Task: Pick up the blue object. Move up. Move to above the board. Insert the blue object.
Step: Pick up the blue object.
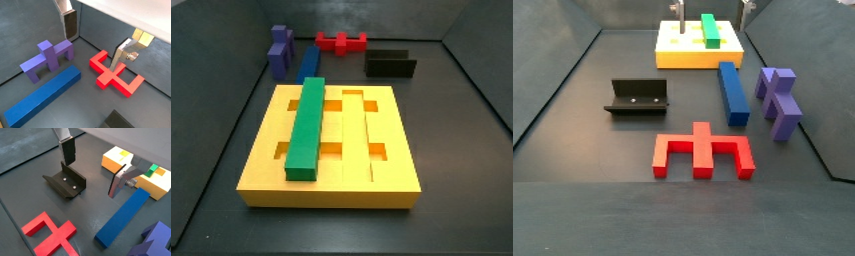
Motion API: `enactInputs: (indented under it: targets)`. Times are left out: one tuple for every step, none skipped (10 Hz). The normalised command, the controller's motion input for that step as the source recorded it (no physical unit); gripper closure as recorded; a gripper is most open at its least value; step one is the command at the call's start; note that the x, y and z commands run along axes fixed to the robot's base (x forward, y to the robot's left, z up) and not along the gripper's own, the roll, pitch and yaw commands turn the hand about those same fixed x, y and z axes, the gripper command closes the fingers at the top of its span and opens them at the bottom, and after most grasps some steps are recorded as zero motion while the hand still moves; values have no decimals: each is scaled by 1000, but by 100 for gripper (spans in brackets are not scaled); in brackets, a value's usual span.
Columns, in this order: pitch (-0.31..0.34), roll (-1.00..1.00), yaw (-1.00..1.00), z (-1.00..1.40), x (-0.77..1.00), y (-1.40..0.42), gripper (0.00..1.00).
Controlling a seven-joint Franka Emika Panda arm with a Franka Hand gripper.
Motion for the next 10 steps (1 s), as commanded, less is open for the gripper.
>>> enactInputs:
  targets:
    - [0,-36,0,-17,0,0,0]
    - [-114,-179,0,-266,-149,-269,0]
    - [-66,-86,54,-529,-74,-763,0]
    - [-130,-50,23,-769,-231,-666,0]
    - [-97,-13,57,-886,-109,-526,0]
    - [-121,0,0,-989,-77,-471,0]
    - [-150,127,0,-929,-269,-274,0]
    - [-103,183,0,-934,-137,-340,0]
    - [-150,176,0,-866,-337,-277,0]
    - [-84,163,0,-811,-131,-246,0]
